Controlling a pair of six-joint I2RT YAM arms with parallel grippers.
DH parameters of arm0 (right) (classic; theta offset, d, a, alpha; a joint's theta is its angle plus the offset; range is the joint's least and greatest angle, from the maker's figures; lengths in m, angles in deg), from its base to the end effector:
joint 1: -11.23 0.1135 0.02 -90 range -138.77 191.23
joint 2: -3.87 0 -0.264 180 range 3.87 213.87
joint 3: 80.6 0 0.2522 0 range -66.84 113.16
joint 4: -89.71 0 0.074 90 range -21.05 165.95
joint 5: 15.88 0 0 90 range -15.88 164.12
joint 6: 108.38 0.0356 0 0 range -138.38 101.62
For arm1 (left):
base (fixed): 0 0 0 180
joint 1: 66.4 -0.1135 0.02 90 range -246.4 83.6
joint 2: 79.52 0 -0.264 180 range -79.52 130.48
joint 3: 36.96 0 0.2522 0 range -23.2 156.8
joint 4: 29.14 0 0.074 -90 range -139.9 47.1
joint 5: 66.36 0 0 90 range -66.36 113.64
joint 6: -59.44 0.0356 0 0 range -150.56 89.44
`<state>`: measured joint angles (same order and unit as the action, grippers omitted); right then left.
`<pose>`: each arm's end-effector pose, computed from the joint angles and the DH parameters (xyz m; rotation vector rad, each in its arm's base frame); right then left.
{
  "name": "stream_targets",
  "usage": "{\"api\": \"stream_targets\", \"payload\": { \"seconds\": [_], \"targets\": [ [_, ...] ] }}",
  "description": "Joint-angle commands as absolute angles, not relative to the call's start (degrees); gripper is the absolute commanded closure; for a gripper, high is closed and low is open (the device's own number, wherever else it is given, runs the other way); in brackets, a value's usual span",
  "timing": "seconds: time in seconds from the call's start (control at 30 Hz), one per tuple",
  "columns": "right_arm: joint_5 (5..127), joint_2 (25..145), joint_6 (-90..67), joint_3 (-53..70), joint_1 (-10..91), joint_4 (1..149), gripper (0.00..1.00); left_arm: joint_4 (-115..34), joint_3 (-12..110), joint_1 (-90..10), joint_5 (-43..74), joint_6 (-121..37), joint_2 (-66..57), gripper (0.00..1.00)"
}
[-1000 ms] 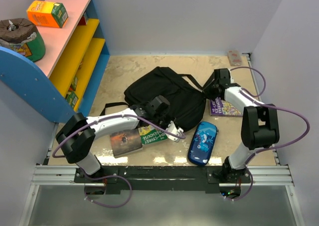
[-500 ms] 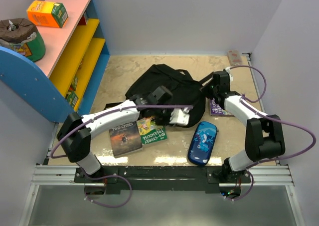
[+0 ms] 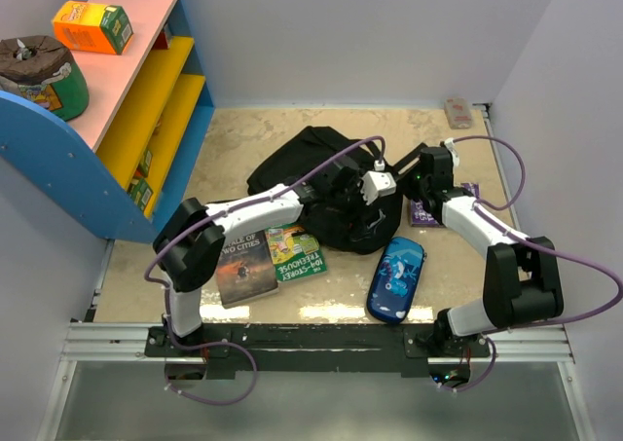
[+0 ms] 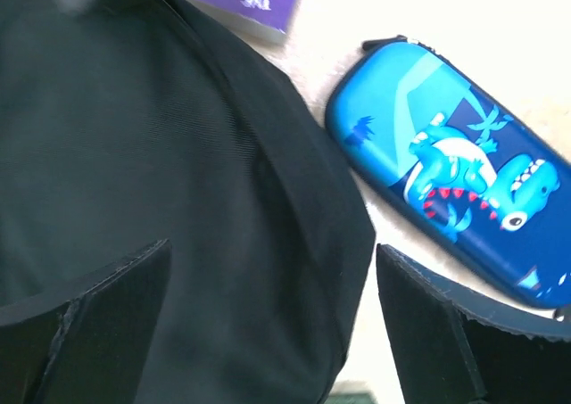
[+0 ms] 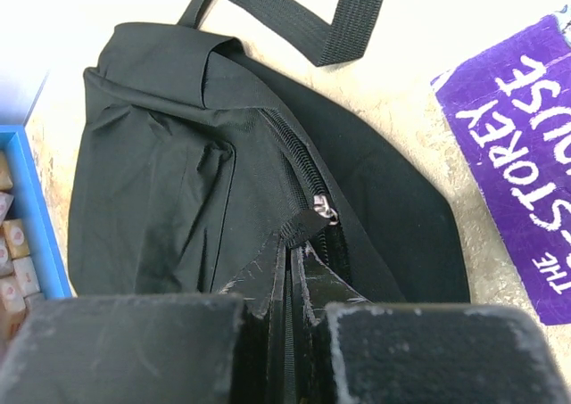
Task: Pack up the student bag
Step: Unzip the student bag at the center of the board.
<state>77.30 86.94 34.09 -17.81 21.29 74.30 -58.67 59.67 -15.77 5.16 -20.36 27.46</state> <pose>0.3092 0.0528 0.2242 0.8426 2.0834 0.5449 0.2627 -0.3379 0.2516 1.3295 1.9154 -0.7306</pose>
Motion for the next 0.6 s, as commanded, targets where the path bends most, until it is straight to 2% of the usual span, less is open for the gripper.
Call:
{"api": "stream_targets", "payload": {
  "seconds": [0.0, 0.33, 0.37, 0.4, 0.43, 0.53, 0.57],
  "targets": [
    [76.2, 85.2, 33.8, -16.7, 21.1, 76.2, 1.0, -51.0, 59.7, -15.9, 1.0, -29.8, 29.9, 0.0],
    [75.1, 84.3, 34.3, -17.2, 21.1, 76.1, 1.0, -48.6, 61.8, -16.2, -3.8, -27.2, 38.4, 0.0],
    [75.2, 84.3, 34.4, -17.2, 21.1, 76.1, 1.0, -49.2, 62.4, -16.3, -6.7, -26.0, 39.1, 0.05],
    [75.1, 84.5, 34.4, -17.2, 21.1, 76.1, 1.0, -51.5, 63.1, -16.5, -9.6, -22.1, 40.3, 0.14],
    [74.9, 84.9, 34.4, -17.2, 21.2, 76.1, 1.0, -51.9, 63.2, -16.3, -11.5, -20.1, 40.4, 0.36],
    [76.1, 86.4, 34.3, -16.0, 21.1, 74.5, 1.0, -51.8, 60.9, -16.0, -10.0, -14.2, 37.9, 0.91],
    [76.3, 87.0, 33.8, -15.6, 21.0, 74.4, 1.0, -52.4, 60.7, -16.0, -10.1, -13.2, 37.3, 0.95]
  ]
}}
